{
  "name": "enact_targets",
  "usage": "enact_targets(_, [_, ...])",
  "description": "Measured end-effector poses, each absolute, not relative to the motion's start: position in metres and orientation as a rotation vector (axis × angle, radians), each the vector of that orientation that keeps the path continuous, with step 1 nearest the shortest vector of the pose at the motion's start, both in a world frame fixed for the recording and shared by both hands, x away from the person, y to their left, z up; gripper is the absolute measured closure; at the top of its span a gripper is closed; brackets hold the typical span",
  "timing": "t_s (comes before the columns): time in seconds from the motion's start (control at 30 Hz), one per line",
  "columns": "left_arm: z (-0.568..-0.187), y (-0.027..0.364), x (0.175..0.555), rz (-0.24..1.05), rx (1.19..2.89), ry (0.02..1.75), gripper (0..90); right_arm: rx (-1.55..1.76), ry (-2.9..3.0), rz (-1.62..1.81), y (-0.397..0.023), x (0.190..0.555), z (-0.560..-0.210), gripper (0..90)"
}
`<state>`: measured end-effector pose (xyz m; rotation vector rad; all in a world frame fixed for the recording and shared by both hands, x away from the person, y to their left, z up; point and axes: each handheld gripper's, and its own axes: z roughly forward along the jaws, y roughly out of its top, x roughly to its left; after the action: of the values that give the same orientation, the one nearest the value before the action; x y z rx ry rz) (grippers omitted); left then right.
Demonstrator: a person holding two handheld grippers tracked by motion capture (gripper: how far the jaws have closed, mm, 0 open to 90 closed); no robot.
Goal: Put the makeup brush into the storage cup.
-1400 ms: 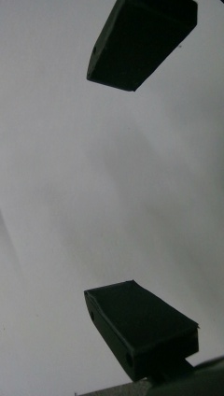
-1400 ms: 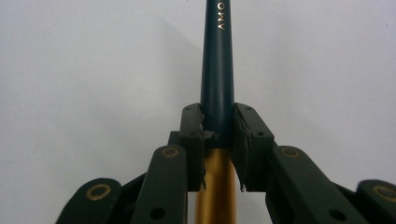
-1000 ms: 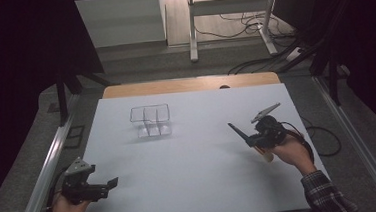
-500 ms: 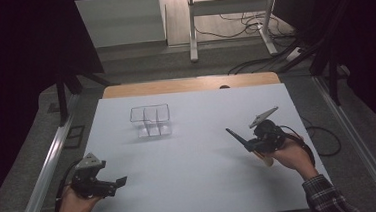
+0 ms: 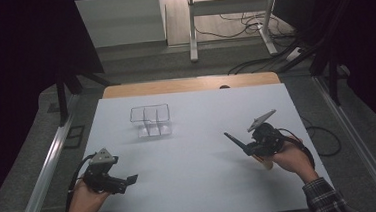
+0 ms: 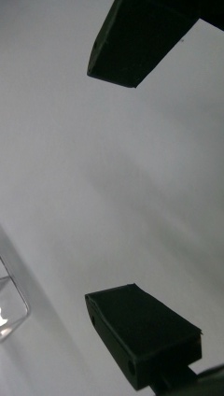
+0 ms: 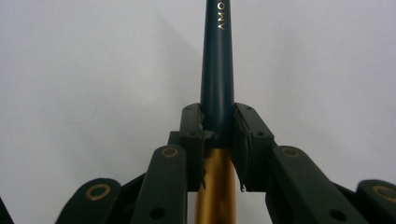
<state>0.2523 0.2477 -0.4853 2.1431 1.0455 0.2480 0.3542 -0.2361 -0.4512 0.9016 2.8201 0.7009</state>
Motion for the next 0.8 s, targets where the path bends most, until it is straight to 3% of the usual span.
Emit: enact_targets(0.8, [-0.480,0.195,0.279,0.222,2.240,0.897,0.0,0.820,2.901,0.695,-0.213,0.345,-0.455,73.9])
